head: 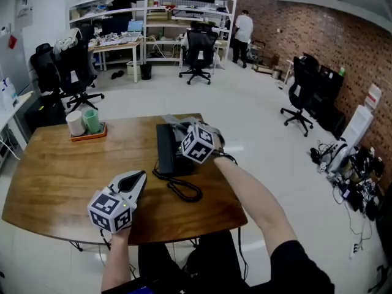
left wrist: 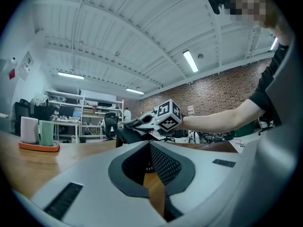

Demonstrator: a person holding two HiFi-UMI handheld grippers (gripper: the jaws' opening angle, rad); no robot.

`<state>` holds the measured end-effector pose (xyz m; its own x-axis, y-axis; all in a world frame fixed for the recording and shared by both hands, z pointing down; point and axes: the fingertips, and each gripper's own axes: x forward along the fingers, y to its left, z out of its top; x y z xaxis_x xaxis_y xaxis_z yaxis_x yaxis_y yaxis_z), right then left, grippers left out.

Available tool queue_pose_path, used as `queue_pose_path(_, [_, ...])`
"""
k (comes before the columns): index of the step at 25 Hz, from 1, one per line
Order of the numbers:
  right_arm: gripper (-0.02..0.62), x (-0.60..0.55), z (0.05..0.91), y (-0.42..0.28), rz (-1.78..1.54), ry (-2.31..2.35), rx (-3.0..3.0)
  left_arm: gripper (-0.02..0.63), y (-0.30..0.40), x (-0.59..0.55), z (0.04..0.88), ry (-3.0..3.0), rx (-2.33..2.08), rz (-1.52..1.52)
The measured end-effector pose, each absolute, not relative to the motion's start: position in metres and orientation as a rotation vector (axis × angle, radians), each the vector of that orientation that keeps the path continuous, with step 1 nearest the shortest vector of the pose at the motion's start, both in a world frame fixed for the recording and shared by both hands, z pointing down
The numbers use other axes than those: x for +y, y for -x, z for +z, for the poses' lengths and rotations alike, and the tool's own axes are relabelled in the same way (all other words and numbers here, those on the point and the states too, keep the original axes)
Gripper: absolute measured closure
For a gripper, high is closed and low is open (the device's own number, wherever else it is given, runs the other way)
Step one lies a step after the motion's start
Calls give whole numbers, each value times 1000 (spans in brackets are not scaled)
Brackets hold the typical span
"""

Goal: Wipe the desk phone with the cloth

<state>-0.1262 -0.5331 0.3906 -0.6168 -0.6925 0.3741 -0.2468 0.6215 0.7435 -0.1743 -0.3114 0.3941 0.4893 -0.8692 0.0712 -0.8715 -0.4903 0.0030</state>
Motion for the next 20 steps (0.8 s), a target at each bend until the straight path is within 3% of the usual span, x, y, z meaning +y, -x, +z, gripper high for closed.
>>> queue_pose_path(13, [571, -372, 457, 86, -1009, -36, -2041, 614, 177, -313, 395, -2686, -1563, 112])
queue_pose_path(20, [571, -509, 370, 115, -843, -725, -2319, 612, 183, -314, 401, -2675, -1564, 102])
